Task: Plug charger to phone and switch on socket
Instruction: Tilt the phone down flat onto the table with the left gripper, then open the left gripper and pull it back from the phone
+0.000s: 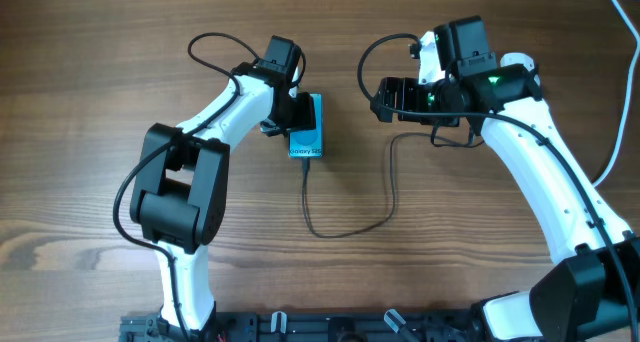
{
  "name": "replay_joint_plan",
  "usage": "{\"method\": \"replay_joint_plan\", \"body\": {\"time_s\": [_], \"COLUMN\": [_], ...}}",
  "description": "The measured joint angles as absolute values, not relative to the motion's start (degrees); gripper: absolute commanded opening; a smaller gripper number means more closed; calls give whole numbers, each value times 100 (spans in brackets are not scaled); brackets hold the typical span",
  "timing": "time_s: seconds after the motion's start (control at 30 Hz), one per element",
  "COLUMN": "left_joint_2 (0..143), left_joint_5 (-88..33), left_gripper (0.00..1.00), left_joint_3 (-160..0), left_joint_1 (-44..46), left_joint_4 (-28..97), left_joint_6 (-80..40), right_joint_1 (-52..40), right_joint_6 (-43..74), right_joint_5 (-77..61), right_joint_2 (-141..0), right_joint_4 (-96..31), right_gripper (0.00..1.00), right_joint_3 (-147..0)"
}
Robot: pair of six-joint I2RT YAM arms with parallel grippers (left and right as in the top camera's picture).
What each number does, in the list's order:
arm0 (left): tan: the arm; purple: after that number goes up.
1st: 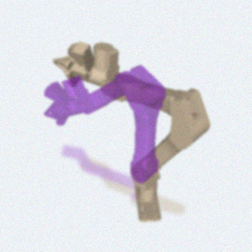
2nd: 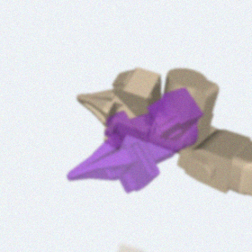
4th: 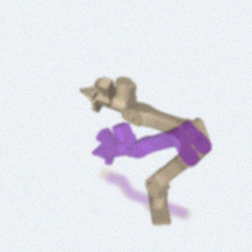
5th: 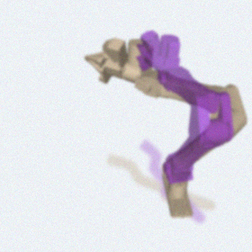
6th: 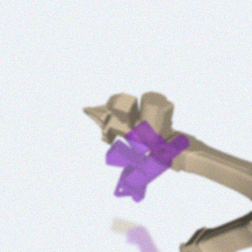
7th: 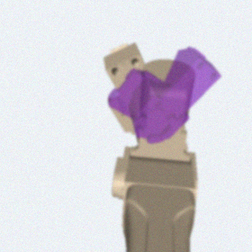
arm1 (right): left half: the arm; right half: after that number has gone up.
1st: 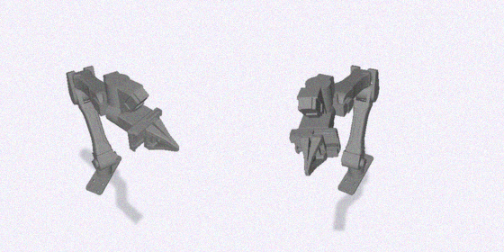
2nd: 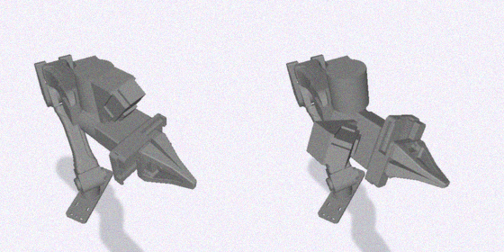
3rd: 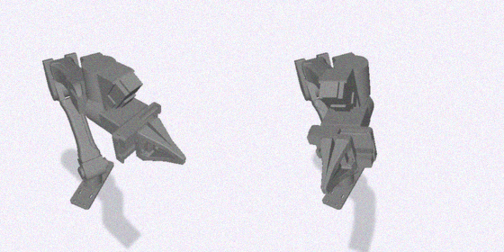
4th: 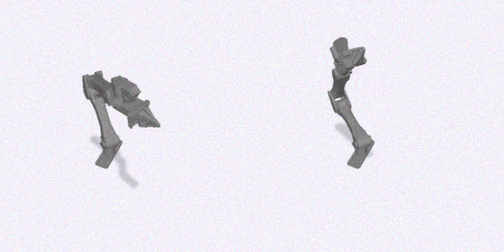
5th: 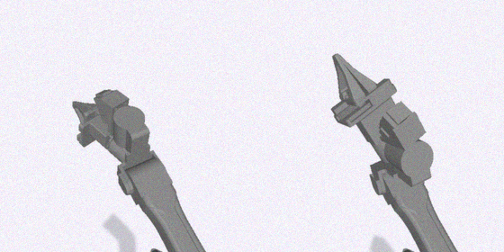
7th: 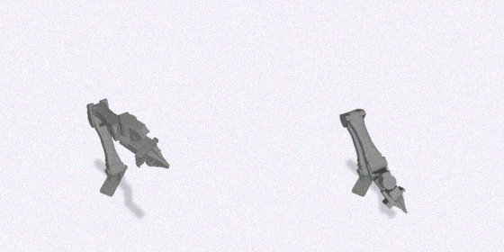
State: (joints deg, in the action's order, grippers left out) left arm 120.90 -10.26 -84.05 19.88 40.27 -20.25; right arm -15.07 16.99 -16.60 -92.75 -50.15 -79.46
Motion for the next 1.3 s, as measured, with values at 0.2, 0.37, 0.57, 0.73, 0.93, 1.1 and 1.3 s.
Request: {"method": "replay_joint_plan", "body": {"time_s": [0.2,0.37,0.57,0.73,0.93,1.1,1.3], "left_joint_2": [12090,12090,12036,11834,11611,11611,11611], "left_joint_5": [-991,-963,-913,-829,-794,-792,-788], "left_gripper": [54,55,73,92,99,100,100], "left_joint_3": [-8405,-8405,-8403,-8381,-8383,-8383,-8353], "left_joint_1": [1988,1984,1793,1367,681,176,-126], "left_joint_4": [4038,4047,4134,4132,4145,4263,4285], "left_joint_6": [-2025,-2025,-2023,-2012,-2025,-2025,-2025], "right_joint_1": [-1505,-1505,-1505,-1507,-1507,-1505,-1505], "right_joint_6": [1699,1699,1699,1699,1699,1699,1699], "right_joint_5": [-1660,-1660,-1643,-1643,-1643,-1643,-1643], "right_joint_2": [-9275,-9275,-9275,-9275,-9275,-9275,-9275], "right_joint_4": [-5015,-5015,-5015,-5015,-5013,-5015,-5015], "right_gripper": [100,100,100,100,100,100,100], "right_joint_3": [-7946,-7946,-7946,-7946,-7946,-7946,-7946]}}
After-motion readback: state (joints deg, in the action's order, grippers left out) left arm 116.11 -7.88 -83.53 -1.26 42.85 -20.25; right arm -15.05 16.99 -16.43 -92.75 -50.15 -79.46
